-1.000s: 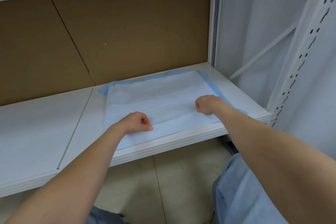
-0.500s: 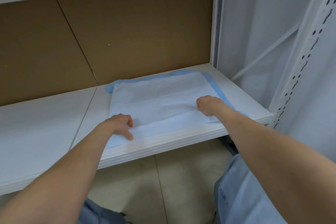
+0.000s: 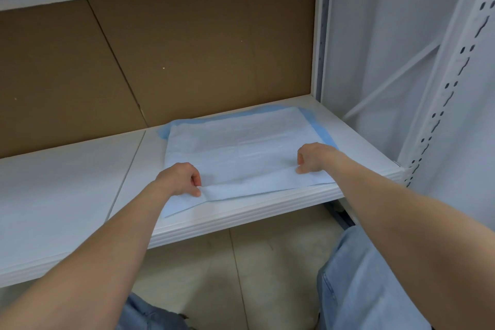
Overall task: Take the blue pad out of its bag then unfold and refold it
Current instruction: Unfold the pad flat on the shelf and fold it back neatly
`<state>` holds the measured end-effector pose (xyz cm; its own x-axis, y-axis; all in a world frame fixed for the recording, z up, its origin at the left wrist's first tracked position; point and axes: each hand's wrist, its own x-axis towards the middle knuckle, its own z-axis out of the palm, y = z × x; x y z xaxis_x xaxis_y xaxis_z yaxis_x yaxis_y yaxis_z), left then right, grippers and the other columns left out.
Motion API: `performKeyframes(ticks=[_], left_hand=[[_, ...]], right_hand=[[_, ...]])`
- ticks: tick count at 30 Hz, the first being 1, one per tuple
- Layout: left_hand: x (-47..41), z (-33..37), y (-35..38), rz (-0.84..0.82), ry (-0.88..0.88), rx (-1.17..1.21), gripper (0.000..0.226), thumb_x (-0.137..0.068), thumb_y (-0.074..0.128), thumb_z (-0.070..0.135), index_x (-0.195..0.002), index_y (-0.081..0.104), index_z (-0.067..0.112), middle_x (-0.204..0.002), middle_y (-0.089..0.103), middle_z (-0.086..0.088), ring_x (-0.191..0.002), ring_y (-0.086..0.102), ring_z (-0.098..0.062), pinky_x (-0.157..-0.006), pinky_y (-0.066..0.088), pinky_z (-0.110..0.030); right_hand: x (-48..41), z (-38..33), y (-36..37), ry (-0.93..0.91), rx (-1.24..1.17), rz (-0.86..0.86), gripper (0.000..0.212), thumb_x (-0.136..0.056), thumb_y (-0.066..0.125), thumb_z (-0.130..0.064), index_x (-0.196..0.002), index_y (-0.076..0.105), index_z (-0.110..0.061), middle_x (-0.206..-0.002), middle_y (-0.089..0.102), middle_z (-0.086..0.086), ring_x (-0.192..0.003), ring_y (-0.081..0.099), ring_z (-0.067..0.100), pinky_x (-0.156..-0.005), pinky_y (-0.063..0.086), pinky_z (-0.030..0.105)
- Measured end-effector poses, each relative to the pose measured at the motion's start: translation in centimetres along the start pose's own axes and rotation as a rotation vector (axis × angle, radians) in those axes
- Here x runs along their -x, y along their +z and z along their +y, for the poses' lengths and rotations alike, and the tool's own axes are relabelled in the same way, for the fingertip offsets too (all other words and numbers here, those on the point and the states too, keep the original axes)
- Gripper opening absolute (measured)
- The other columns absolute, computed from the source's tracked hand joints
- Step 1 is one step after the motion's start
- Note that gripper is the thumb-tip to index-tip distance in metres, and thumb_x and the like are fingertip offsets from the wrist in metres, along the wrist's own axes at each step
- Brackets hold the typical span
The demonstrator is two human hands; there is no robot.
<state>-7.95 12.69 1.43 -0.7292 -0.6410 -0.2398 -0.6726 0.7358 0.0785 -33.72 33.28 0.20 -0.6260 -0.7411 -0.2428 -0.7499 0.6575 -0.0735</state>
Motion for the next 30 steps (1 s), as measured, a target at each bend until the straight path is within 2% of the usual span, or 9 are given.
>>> performKeyframes(ticks=[5, 11, 16, 18, 21, 23, 27, 30], left_hand=[[0.2, 0.8, -0.1, 0.046, 0.005, -0.017, 0.016, -0.078, 0.074, 0.025, -0.077, 0.059, 0.027, -0.085, 0.058, 0.006, -0.086, 0.057, -0.016, -0.071, 0.045, -0.026], [0.0, 1.0, 0.2, 0.06, 0.06, 0.11, 0.011, -0.08, 0.073, 0.019, -0.082, 0.063, 0.02, -0.083, 0.059, 0.003, -0.08, 0.054, -0.015, -0.07, 0.042, -0.023], [0.0, 0.6, 1.1, 0.082, 0.094, 0.197, 0.014, -0.081, 0.073, 0.016, -0.078, 0.06, 0.02, -0.077, 0.055, 0.005, -0.077, 0.051, -0.015, -0.065, 0.039, -0.019], [0.1, 0.7, 1.3, 0.048, 0.108, 0.193, 0.016, -0.081, 0.073, 0.016, -0.078, 0.058, 0.021, -0.078, 0.054, 0.006, -0.078, 0.051, -0.015, -0.063, 0.039, -0.018], [0.2, 1.4, 1.2, -0.041, 0.123, 0.115, 0.021, -0.078, 0.074, 0.018, -0.08, 0.054, 0.024, -0.078, 0.05, 0.009, -0.078, 0.049, -0.013, -0.064, 0.039, -0.019], [0.2, 1.8, 1.0, -0.069, 0.116, 0.034, 0.026, -0.076, 0.074, 0.018, -0.075, 0.05, 0.028, -0.077, 0.048, 0.011, -0.078, 0.048, -0.014, -0.068, 0.039, -0.023], [-0.1, 2.3, 0.8, -0.077, 0.107, -0.085, 0.029, -0.076, 0.071, 0.013, -0.07, 0.047, 0.029, -0.08, 0.05, 0.01, -0.08, 0.048, -0.015, -0.068, 0.039, -0.026], [-0.2, 2.2, 0.5, -0.099, 0.096, -0.136, 0.02, -0.078, 0.067, 0.008, -0.077, 0.053, 0.022, -0.088, 0.055, 0.003, -0.08, 0.049, -0.016, -0.064, 0.039, -0.022]], right_hand=[[0.5, 0.6, 0.2, 0.031, 0.003, 0.106, 0.018, -0.089, 0.053, -0.013, -0.103, 0.064, -0.011, -0.106, 0.064, 0.006, -0.096, 0.061, 0.025, -0.071, 0.045, 0.03], [0.7, 0.6, 0.2, 0.02, 0.031, 0.144, 0.019, -0.094, 0.048, -0.013, -0.105, 0.063, -0.014, -0.106, 0.062, 0.006, -0.098, 0.059, 0.026, -0.072, 0.041, 0.029], [0.7, 0.6, 0.3, 0.014, 0.029, 0.147, 0.013, -0.094, 0.046, -0.013, -0.098, 0.058, -0.017, -0.106, 0.061, 0.006, -0.097, 0.058, 0.026, -0.074, 0.043, 0.029], [0.6, 0.6, 0.3, 0.019, 0.037, 0.159, 0.015, -0.095, 0.045, -0.012, -0.101, 0.058, -0.014, -0.104, 0.06, 0.006, -0.095, 0.057, 0.026, -0.076, 0.044, 0.03], [1.2, 0.2, -0.2, 0.072, 0.206, 0.179, 0.026, -0.094, 0.046, -0.008, -0.118, 0.055, -0.014, -0.106, 0.054, 0.005, -0.104, 0.055, 0.026, -0.078, 0.041, 0.031], [2.0, 0.1, -0.7, 0.109, 0.364, 0.155, 0.029, -0.092, 0.05, -0.007, -0.12, 0.053, -0.015, -0.113, 0.053, 0.005, -0.11, 0.051, 0.026, -0.08, 0.038, 0.032], [2.6, 0.2, -0.4, 0.15, 0.353, 0.052, 0.029, -0.085, 0.047, 0.002, -0.104, 0.06, -0.015, -0.091, 0.057, 0.0, -0.085, 0.057, 0.019, -0.068, 0.036, 0.029], [2.5, 0.2, -0.4, 0.124, 0.249, 0.007, 0.024, -0.084, 0.043, 0.004, -0.095, 0.057, -0.012, -0.081, 0.052, 0.001, -0.069, 0.051, 0.017, -0.064, 0.039, 0.03]])
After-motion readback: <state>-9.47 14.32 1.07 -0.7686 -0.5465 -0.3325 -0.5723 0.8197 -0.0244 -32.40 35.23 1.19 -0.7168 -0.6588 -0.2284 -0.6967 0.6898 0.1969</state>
